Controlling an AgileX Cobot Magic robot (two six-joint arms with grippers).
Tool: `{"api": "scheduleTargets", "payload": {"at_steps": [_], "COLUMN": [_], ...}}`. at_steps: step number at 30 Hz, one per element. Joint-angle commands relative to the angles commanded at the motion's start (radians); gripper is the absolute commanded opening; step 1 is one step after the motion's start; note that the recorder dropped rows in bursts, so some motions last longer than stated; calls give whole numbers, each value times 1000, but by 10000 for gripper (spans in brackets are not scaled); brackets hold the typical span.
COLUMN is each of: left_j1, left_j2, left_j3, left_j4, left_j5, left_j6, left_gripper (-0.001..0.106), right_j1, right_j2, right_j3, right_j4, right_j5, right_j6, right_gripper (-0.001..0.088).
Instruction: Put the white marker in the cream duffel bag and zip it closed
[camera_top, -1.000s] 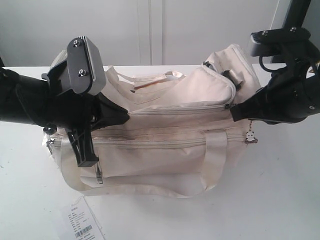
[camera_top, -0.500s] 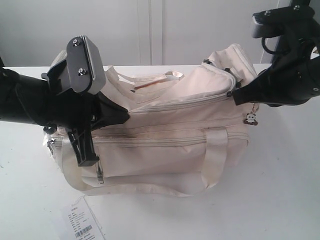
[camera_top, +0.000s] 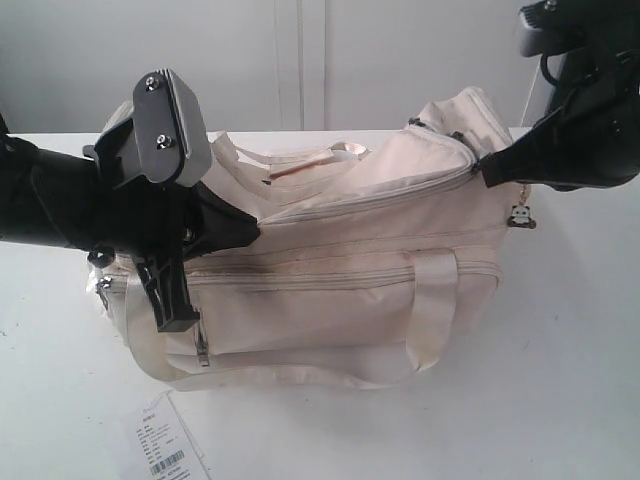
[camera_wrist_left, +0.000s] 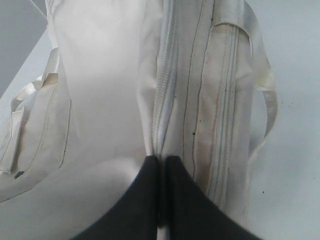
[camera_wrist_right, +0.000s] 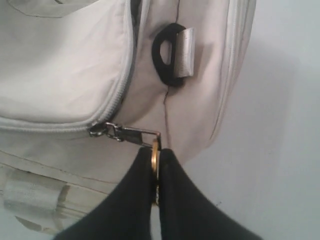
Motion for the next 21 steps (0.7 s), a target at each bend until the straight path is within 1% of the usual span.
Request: {"api": "scheduleTargets", "payload": {"at_steps": [5,9,14,18,21], "left_j1": [0,0,0,0,0], "left_j2": [0,0,-13,-60,-80], "left_j3": [0,0,2,12,24], "left_j4": [0,0,0,17,25], "left_j5": [2,6,13,23,22], "left_j6": [-3,-15,-22,-22,-43], "left_gripper": [0,0,0,0,0], "right_j1": [-14,-31,-31,-31,-31], "right_j2": [0,0,7,21,15], "right_j3": [0,0,2,2,2], "right_j4": [-11,-46,-52,-46,-37], "right_j5": [-52,-54,-62,-28,13], "right_j6": [0,0,-22,-22,-54], "right_gripper": [0,0,0,0,0]}}
